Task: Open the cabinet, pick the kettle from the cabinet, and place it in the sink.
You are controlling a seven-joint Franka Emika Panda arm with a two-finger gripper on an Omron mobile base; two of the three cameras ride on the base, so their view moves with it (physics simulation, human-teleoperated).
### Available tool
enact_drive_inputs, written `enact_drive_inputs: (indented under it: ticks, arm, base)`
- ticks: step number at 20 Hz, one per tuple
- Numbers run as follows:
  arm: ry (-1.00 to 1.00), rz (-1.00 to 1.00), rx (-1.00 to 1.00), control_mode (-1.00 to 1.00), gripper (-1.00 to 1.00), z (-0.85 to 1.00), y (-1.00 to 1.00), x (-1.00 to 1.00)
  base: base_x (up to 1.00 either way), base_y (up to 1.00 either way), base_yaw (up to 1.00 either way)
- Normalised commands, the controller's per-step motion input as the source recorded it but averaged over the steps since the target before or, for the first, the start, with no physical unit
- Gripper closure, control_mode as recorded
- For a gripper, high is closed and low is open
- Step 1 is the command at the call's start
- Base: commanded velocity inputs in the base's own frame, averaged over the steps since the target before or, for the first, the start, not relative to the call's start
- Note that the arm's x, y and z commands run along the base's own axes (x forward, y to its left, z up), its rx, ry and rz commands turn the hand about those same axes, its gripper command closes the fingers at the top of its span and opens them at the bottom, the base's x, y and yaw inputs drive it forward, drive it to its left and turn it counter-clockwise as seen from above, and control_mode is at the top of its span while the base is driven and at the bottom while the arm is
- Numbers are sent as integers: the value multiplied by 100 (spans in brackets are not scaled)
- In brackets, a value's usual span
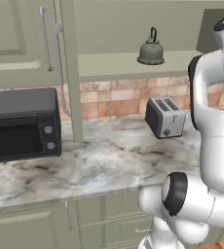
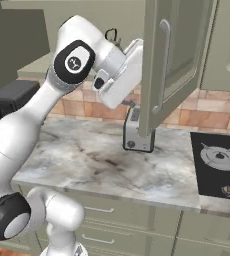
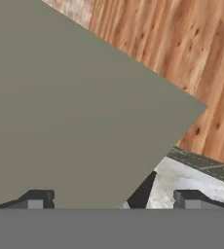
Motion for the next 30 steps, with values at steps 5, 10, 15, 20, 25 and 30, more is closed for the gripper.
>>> enact_drive_inputs:
  ticks: [5,10,15,20,25,30]
  arm:
    - [0,-22,16,-100,-100,-2,-55,-8]
    - [-5,-7,13,-100,-100,-5,-65,-3]
    - [-15,1,6,-100,-100,-3,-50,-5]
    - [-18,4,0,-100,-100,-10,-21,-1]
    - [-23,6,0,-100,-100,-20,18,0]
    - [-22,7,-3,-100,-100,-18,58,0]
  base:
    - [0,0,0]
    - [0,0,0]
    - [0,0,0]
    - [0,0,0]
    - [0,0,0]
    - [0,0,0]
